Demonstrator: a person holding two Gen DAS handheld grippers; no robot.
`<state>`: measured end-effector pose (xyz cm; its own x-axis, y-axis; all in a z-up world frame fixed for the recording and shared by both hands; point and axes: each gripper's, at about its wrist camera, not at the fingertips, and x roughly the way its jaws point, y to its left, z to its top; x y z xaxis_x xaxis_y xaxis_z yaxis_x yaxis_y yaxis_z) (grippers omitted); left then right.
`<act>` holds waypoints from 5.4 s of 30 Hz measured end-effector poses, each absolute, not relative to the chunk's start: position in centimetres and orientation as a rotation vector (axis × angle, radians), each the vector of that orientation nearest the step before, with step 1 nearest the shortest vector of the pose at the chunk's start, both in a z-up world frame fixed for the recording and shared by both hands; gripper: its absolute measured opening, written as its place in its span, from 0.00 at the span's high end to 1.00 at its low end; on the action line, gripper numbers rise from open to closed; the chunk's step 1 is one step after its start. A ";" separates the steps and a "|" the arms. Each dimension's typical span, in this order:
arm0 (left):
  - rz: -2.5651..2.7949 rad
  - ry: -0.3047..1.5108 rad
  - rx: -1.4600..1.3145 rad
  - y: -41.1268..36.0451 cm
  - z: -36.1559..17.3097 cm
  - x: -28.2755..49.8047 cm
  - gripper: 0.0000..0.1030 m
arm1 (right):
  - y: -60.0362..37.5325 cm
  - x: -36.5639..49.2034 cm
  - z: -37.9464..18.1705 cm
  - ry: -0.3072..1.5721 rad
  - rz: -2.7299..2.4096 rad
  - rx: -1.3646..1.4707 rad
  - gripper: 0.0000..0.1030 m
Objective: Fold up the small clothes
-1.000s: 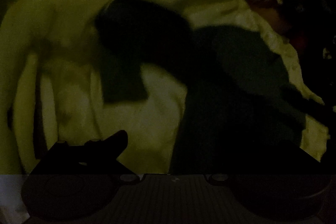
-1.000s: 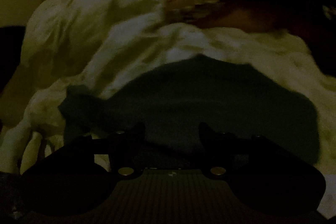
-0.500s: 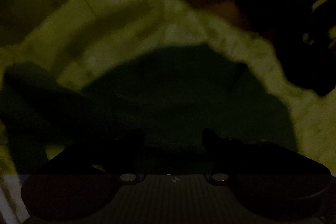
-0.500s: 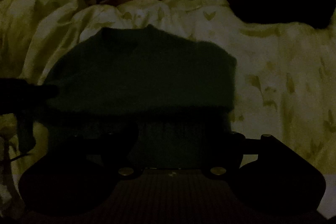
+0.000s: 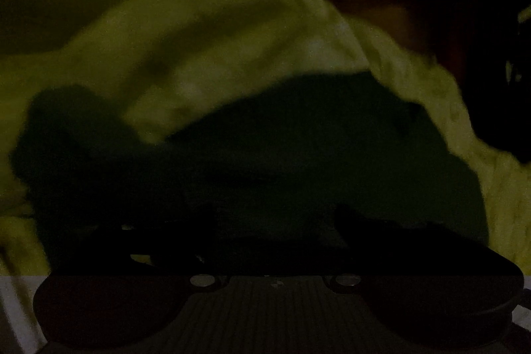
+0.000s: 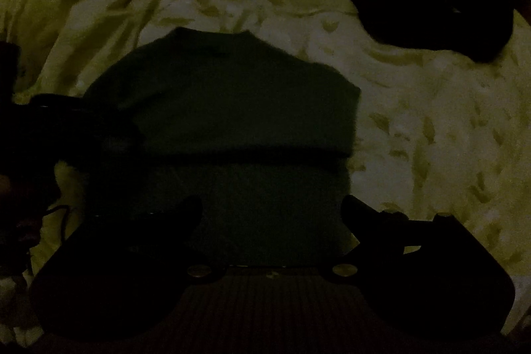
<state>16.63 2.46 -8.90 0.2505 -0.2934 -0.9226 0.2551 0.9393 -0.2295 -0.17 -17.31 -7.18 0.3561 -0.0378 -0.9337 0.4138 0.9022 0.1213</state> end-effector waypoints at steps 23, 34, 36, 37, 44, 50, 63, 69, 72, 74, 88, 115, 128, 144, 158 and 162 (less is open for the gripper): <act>0.028 1.277 -0.045 18.8 -11.0 16.7 0.00 | -14.5 0.6 -6.2 1.196 -0.282 0.344 0.08; -0.056 1.342 -0.096 18.8 -13.5 19.0 0.00 | -13.6 0.0 -7.1 1.234 -0.292 0.330 0.08; -0.072 1.332 -0.144 19.5 -12.7 19.1 0.12 | -13.5 -0.1 -7.2 1.239 -0.289 0.328 0.08; -0.076 1.314 -0.155 19.8 -11.9 19.1 0.19 | -13.6 -0.1 -7.2 1.239 -0.288 0.329 0.08; -0.137 1.169 -0.310 21.8 -5.7 18.1 0.44 | -13.9 -0.1 -7.2 1.228 -0.286 0.346 0.08; -0.159 1.214 -0.275 20.5 -5.5 18.1 0.00 | -14.3 -0.1 -7.2 1.227 -0.287 0.369 0.08; -0.118 1.396 -0.082 16.6 -14.1 14.9 0.09 | -14.2 -0.6 -7.4 1.244 -0.304 0.375 0.08; -0.091 1.255 -0.270 19.5 -8.8 14.5 0.23 | -14.4 -0.7 -7.5 1.244 -0.306 0.389 0.08; -0.053 1.153 -0.378 21.9 -5.8 14.2 0.36 | -14.5 -0.7 -7.5 1.241 -0.304 0.388 0.08; -0.033 1.097 -0.405 23.0 -4.1 14.7 0.36 | -14.5 -0.7 -7.5 1.239 -0.304 0.392 0.08; -0.051 1.017 -0.421 23.4 -0.8 15.5 0.41 | -14.5 -0.9 -7.5 1.246 -0.317 0.408 0.08; -0.038 1.098 -0.309 23.1 -3.4 16.3 0.24 | -14.0 -1.5 -8.4 1.273 -0.315 0.397 0.07; 0.175 0.850 -0.481 29.8 5.9 17.4 0.32 | -14.6 -1.2 -8.6 1.266 -0.294 0.430 0.07; 0.101 1.258 -0.610 24.4 -5.1 16.7 0.00 | -15.7 -2.1 -9.1 1.273 -0.322 0.458 0.07; 0.222 1.038 -0.667 25.1 -6.5 17.1 0.37 | -14.3 -2.5 -8.9 1.292 -0.312 0.384 0.07; -0.012 0.929 -0.462 19.1 -1.3 15.6 0.38 | -14.7 -2.8 -8.9 1.285 -0.319 0.391 0.07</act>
<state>15.65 19.07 -1.33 0.6060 -0.2059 -0.7684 -0.1861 0.9024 -0.3886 -2.77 -14.75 -8.90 0.2540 -0.0128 -0.9671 0.4408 0.8916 0.1040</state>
